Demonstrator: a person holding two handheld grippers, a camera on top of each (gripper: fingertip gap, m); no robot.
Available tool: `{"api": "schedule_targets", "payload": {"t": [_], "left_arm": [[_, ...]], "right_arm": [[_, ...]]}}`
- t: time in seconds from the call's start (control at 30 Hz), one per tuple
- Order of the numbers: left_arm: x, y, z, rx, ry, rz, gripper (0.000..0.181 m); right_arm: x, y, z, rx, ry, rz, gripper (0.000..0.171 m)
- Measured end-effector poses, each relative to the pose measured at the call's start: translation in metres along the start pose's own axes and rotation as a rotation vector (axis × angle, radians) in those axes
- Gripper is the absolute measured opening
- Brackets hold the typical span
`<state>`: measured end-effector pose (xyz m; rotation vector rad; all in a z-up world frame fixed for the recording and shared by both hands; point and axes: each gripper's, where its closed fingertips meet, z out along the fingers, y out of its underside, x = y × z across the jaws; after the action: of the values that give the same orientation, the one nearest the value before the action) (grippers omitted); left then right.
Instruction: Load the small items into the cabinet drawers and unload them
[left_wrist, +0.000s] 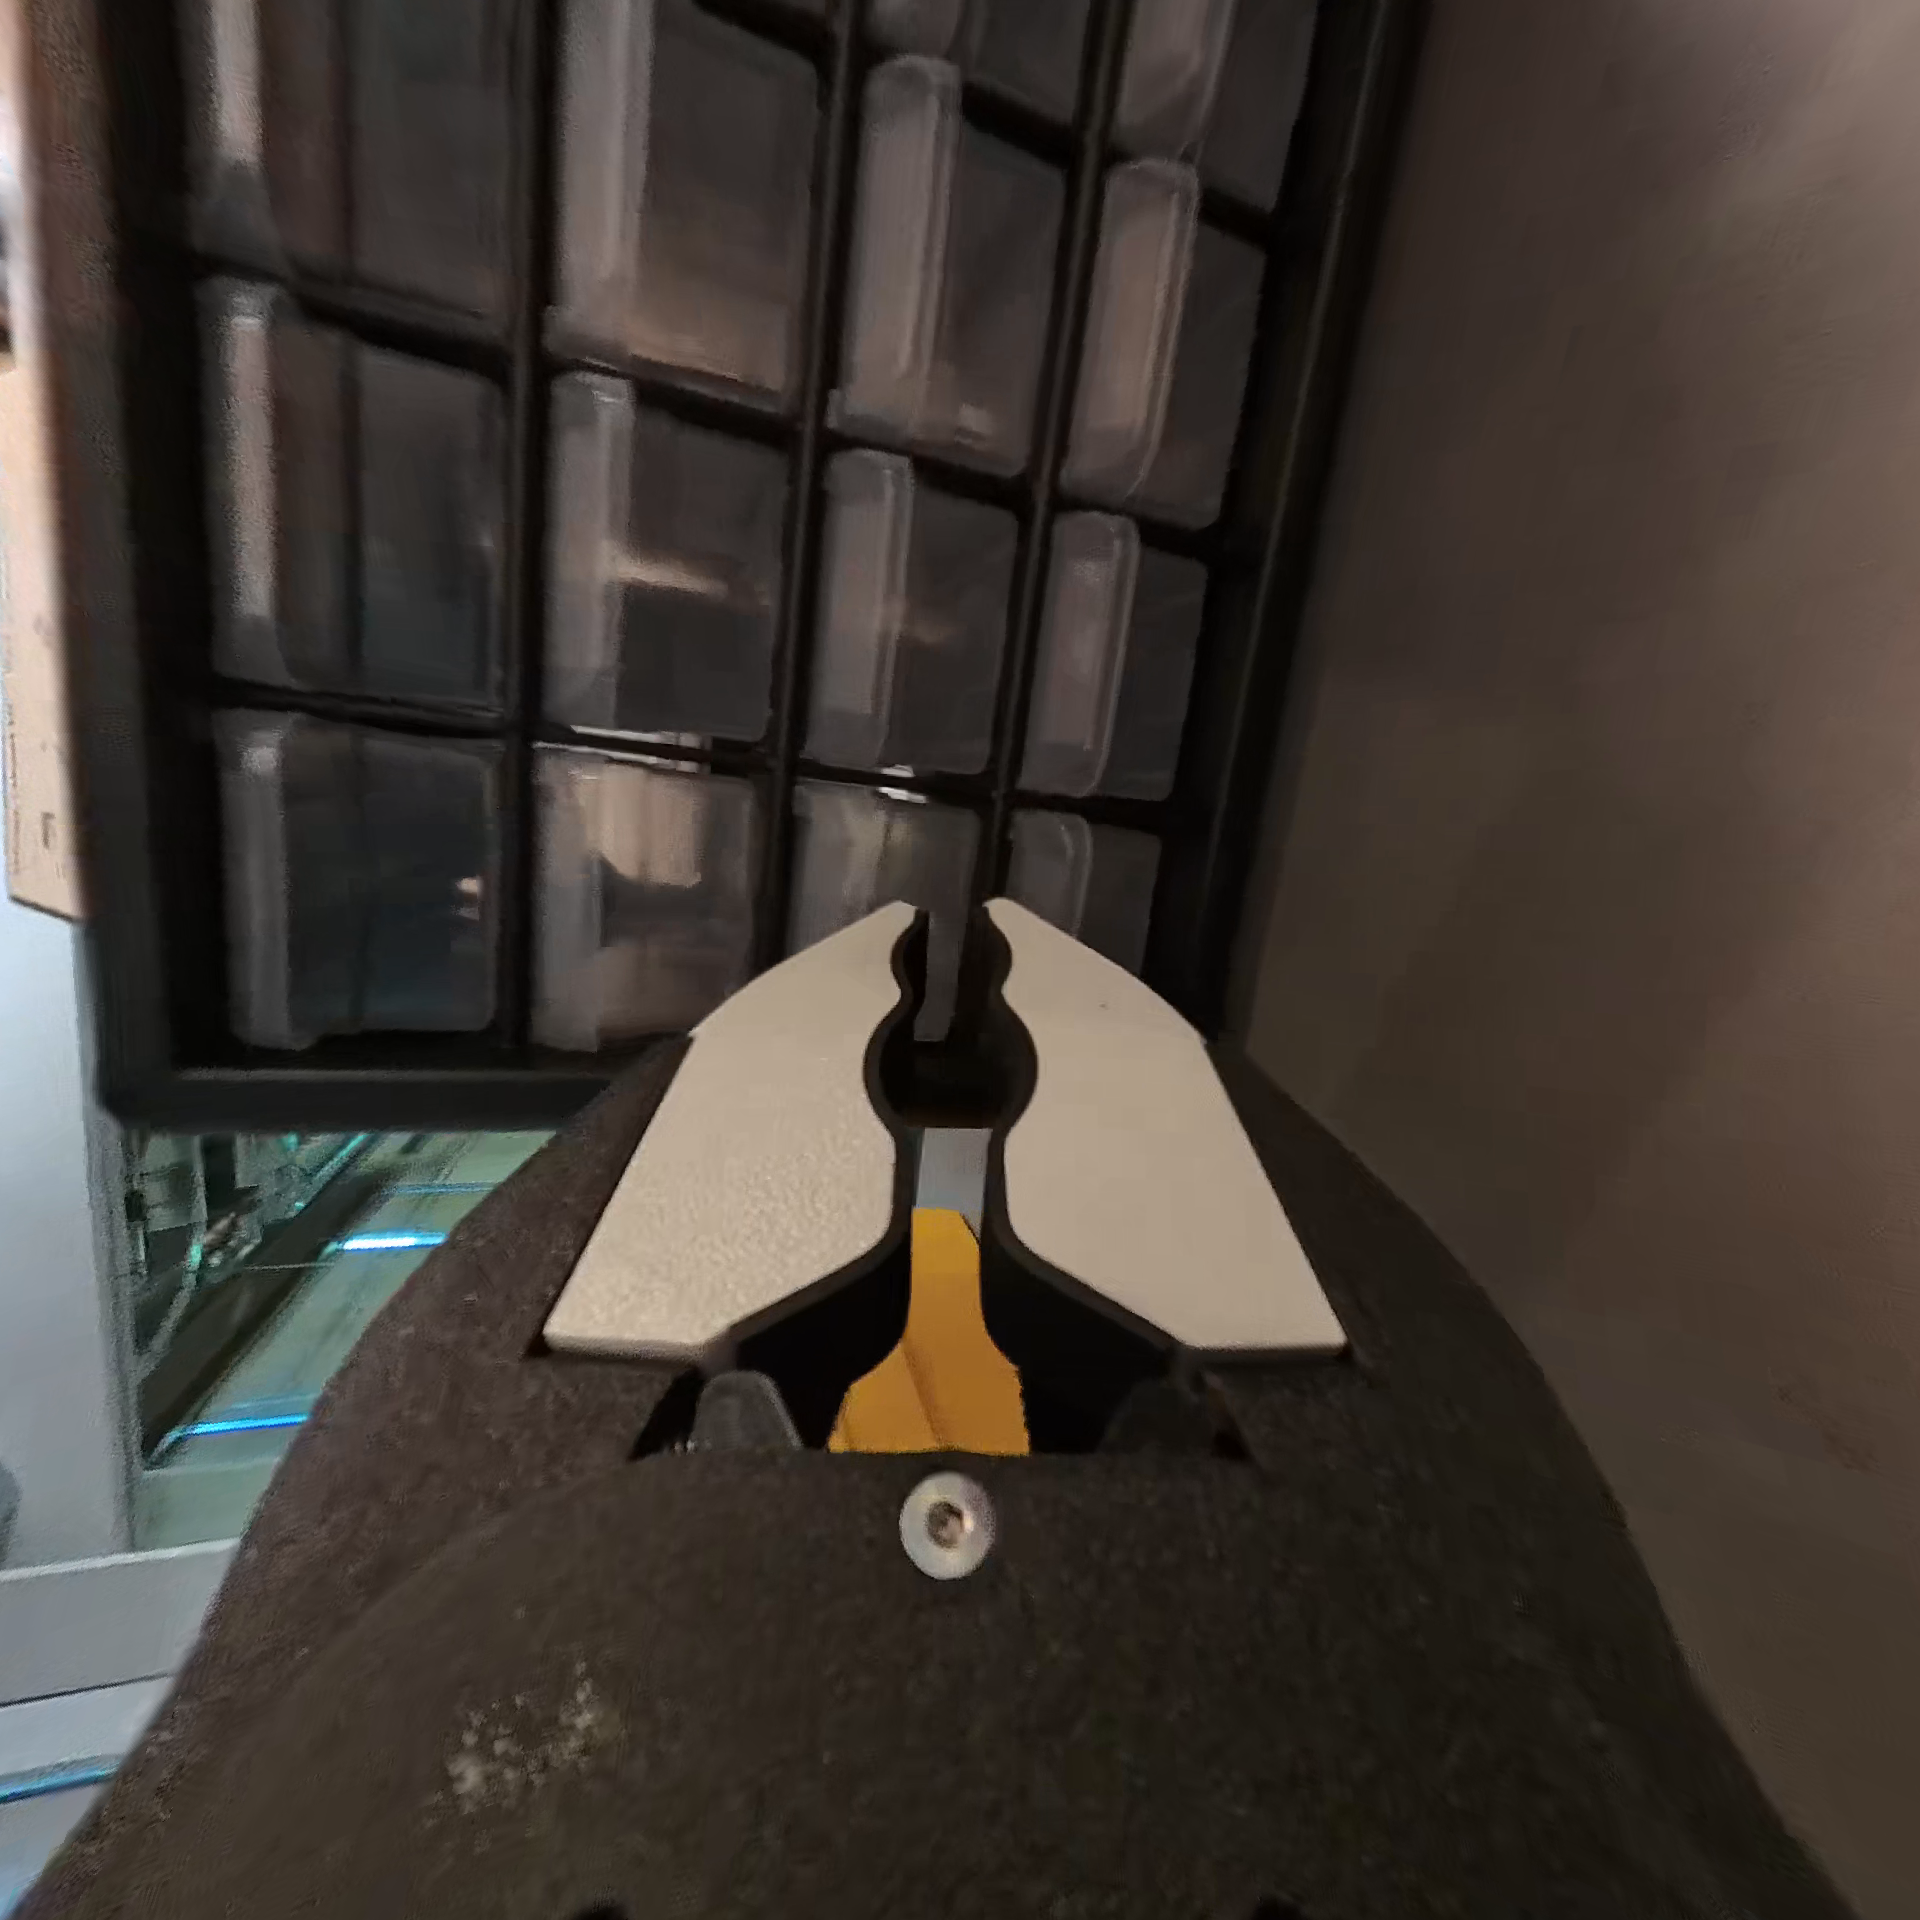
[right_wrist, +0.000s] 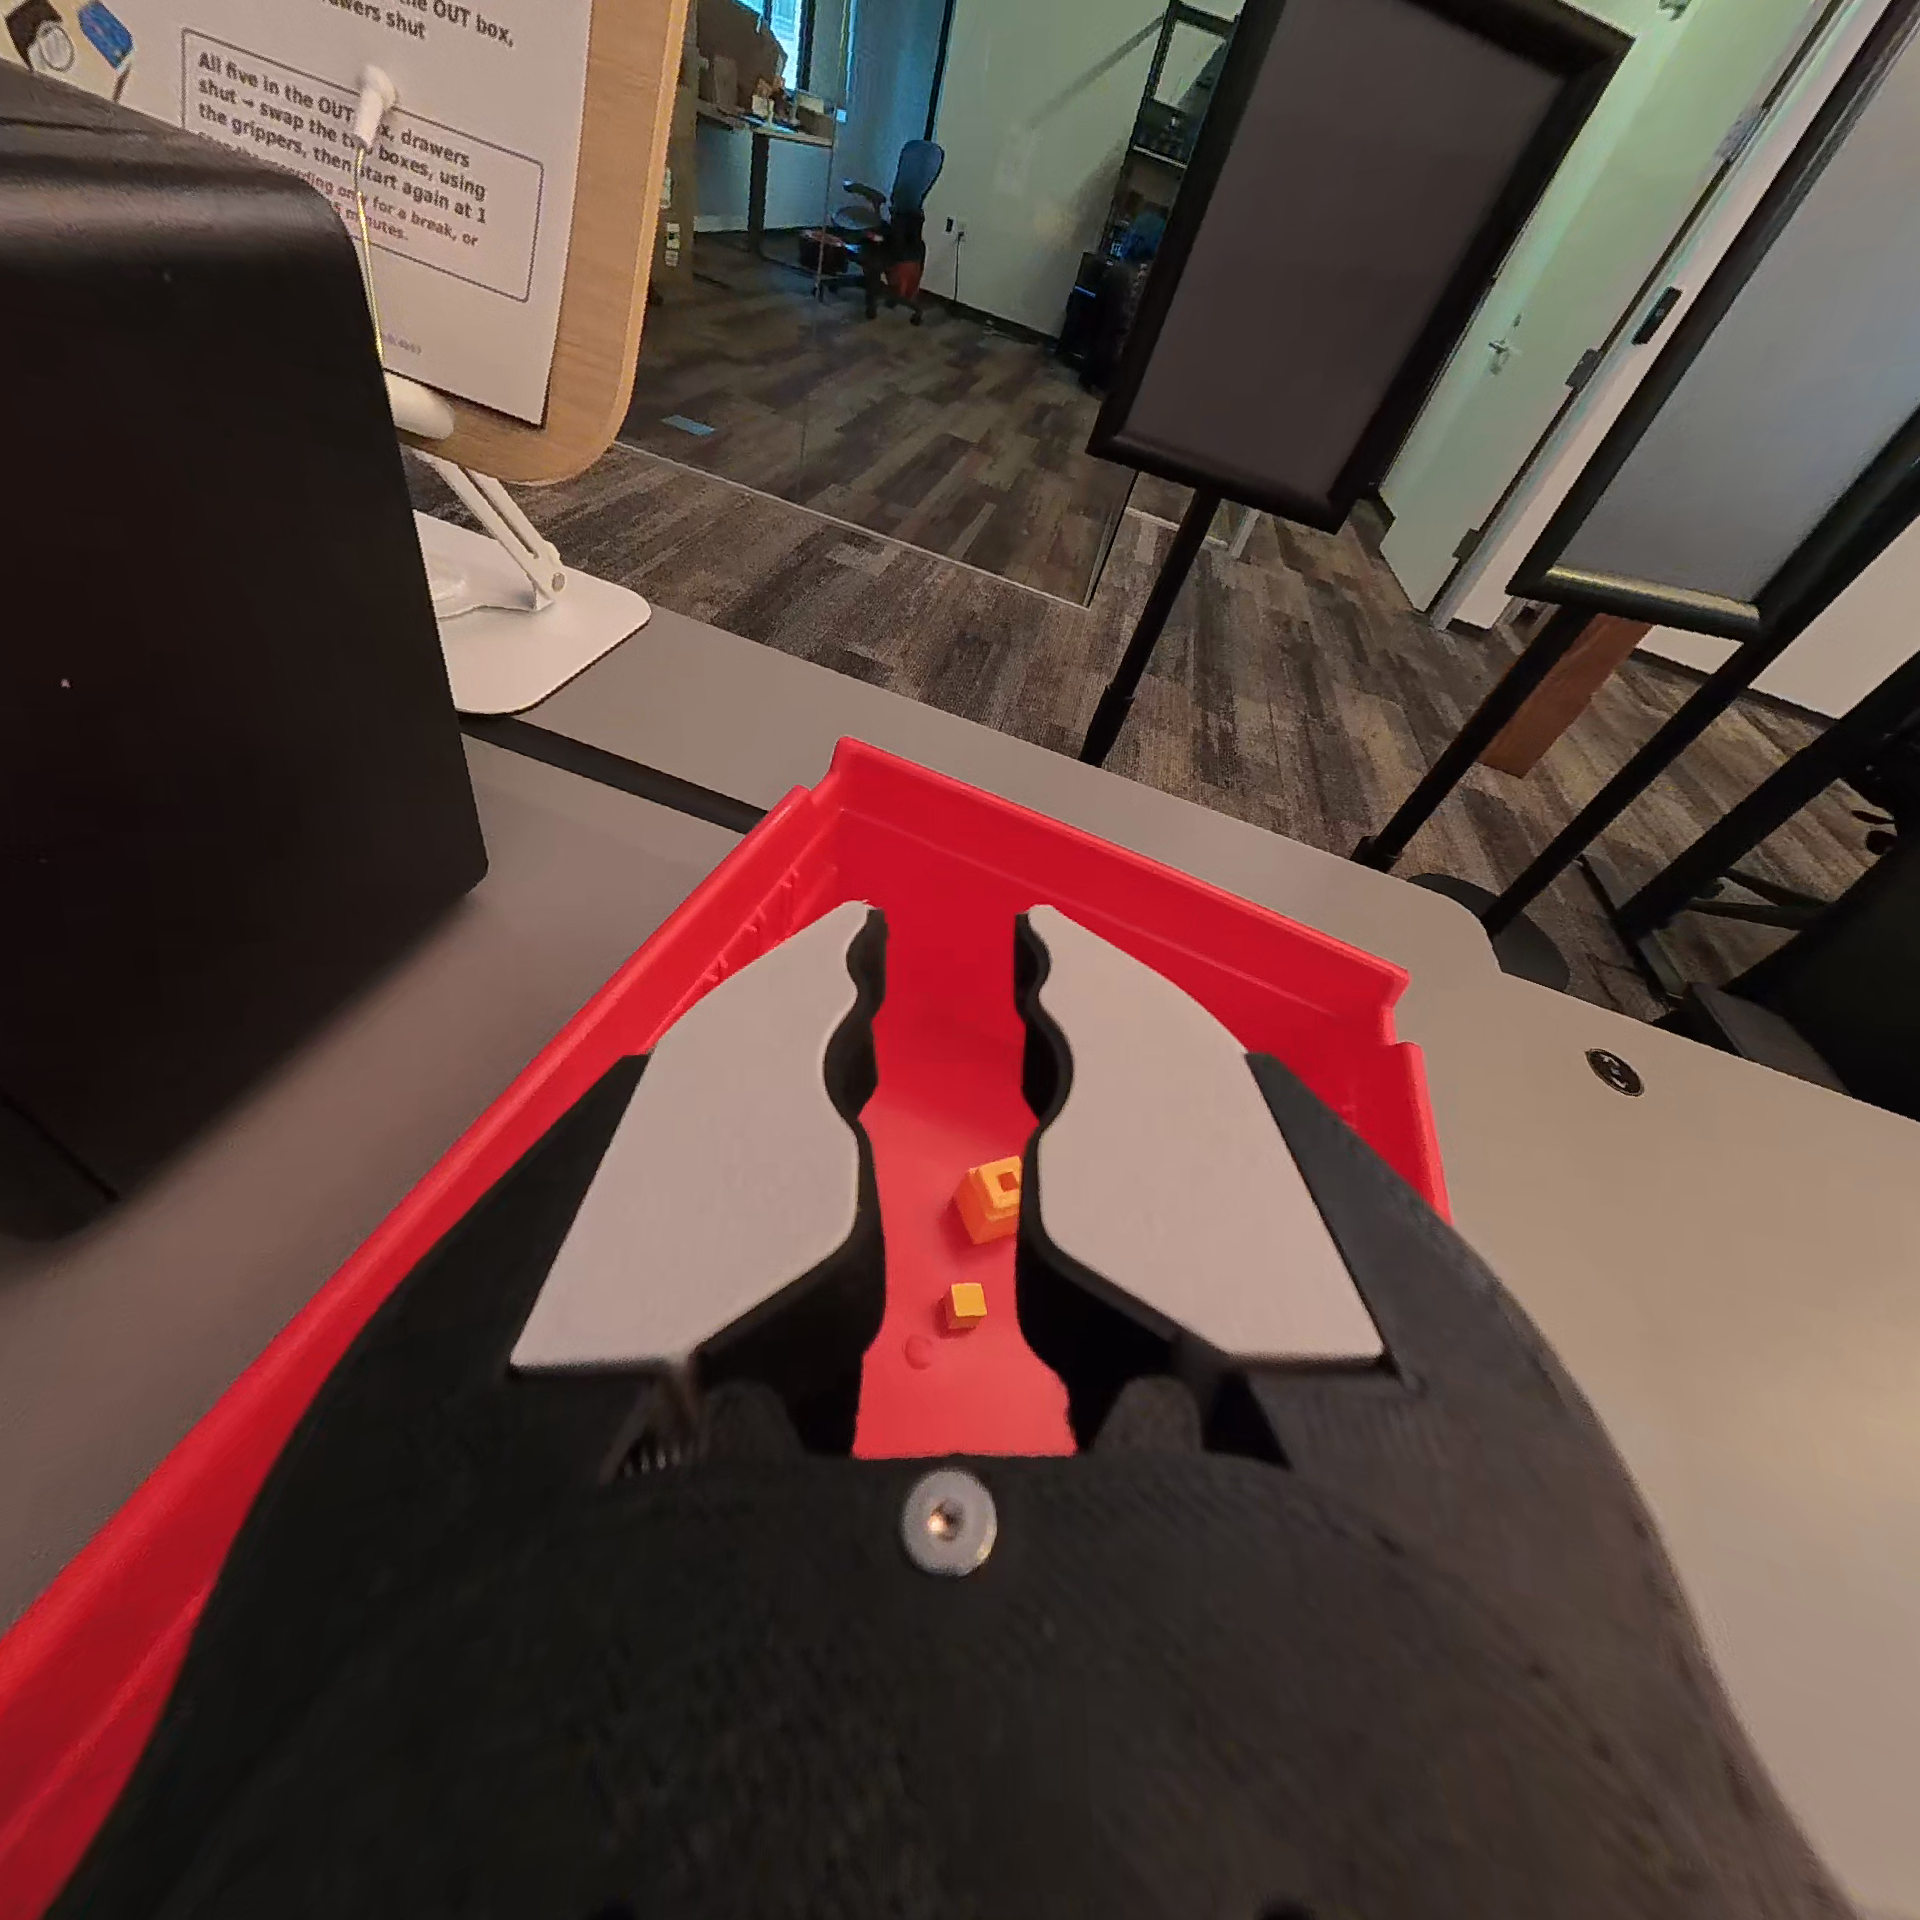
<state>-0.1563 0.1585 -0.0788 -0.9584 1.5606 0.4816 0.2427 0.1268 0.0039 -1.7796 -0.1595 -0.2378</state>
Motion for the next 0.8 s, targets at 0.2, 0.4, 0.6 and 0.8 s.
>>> {"api": "schedule_targets", "payload": {"t": [0.2, 0.4, 0.6, 0.8], "left_arm": [[0.019, 0.004, 0.013, -0.092, -0.015, 0.165, 0.018], [0.018, 0.024, 0.023, -0.198, -0.063, 0.195, 0.022], [0.015, 0.024, 0.026, -0.180, -0.130, 0.236, 0.015], [0.017, 0.023, 0.024, -0.186, -0.114, 0.217, 0.011]], "right_arm": [[-0.004, -0.002, 0.002, 0.011, -0.016, 0.001, 0.024], [-0.006, -0.005, 0.000, 0.022, -0.034, 0.009, 0.024], [-0.003, -0.006, -0.003, 0.040, -0.048, 0.033, 0.024], [-0.003, -0.004, -0.003, 0.040, -0.058, 0.047, 0.024]]}}
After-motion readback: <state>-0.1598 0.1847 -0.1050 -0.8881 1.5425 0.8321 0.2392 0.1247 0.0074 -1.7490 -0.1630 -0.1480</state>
